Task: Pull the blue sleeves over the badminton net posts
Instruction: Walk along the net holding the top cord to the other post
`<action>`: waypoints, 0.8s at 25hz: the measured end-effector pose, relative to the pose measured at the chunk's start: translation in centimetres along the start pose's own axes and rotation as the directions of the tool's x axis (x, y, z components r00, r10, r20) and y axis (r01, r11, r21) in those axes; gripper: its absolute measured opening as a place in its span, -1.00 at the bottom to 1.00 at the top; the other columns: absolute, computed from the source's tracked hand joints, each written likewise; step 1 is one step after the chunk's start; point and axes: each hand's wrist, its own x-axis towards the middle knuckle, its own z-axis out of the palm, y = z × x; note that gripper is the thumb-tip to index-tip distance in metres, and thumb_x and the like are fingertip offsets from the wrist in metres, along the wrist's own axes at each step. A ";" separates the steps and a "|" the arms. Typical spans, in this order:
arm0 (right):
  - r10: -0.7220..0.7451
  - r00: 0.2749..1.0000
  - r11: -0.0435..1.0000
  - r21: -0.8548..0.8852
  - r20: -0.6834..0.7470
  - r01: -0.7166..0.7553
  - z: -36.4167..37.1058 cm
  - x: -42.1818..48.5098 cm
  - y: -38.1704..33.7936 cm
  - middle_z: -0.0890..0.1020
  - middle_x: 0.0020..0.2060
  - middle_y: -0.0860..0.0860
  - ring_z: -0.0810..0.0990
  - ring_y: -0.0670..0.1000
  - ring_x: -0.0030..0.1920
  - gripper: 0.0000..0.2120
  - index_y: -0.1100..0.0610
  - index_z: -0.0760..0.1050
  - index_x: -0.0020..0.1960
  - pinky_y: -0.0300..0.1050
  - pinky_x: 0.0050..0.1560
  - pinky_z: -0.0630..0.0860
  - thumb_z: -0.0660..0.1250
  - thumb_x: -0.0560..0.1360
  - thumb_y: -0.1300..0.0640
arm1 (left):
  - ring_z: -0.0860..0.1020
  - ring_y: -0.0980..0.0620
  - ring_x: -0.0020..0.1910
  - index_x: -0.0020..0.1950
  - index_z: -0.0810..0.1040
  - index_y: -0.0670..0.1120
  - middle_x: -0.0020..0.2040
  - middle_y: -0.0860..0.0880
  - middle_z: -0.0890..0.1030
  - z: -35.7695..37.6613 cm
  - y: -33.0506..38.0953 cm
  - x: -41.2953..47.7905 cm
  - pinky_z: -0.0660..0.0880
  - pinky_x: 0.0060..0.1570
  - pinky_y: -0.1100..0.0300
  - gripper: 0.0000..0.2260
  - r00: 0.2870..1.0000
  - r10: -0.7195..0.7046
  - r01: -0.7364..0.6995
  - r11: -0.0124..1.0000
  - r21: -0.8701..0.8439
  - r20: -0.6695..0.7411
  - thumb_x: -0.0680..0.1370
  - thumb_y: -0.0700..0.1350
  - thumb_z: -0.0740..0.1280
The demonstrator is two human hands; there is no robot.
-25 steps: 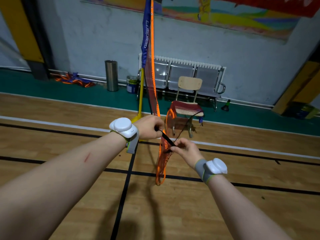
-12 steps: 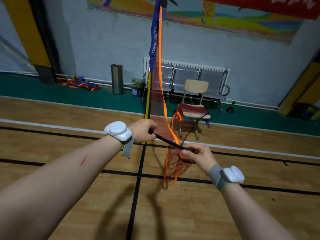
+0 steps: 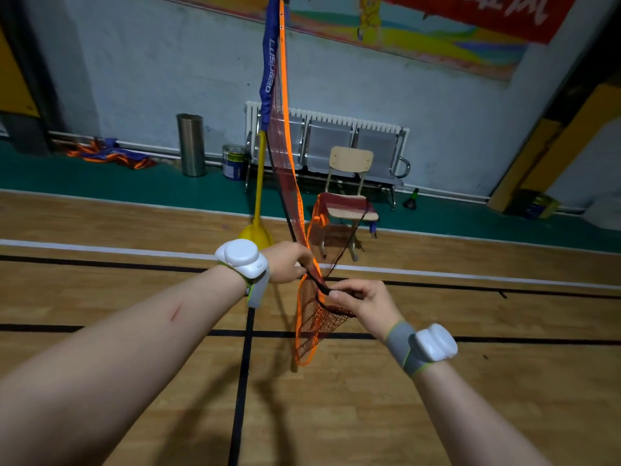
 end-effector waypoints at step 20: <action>0.070 0.993 0.987 -0.151 0.090 -0.056 -4.6 2.1 4.1 0.47 -0.35 -0.05 0.40 -0.09 -0.30 -0.72 0.06 0.38 -0.31 -0.29 -0.20 0.36 0.44 0.36 0.31 | 0.45 0.04 -0.17 -0.18 0.53 -0.10 -0.16 -0.01 0.54 -0.8 5.8 1.0 0.35 -0.16 0.26 -0.96 0.989 -0.008 -0.009 0.994 -0.113 -0.145 0.46 -0.20 0.31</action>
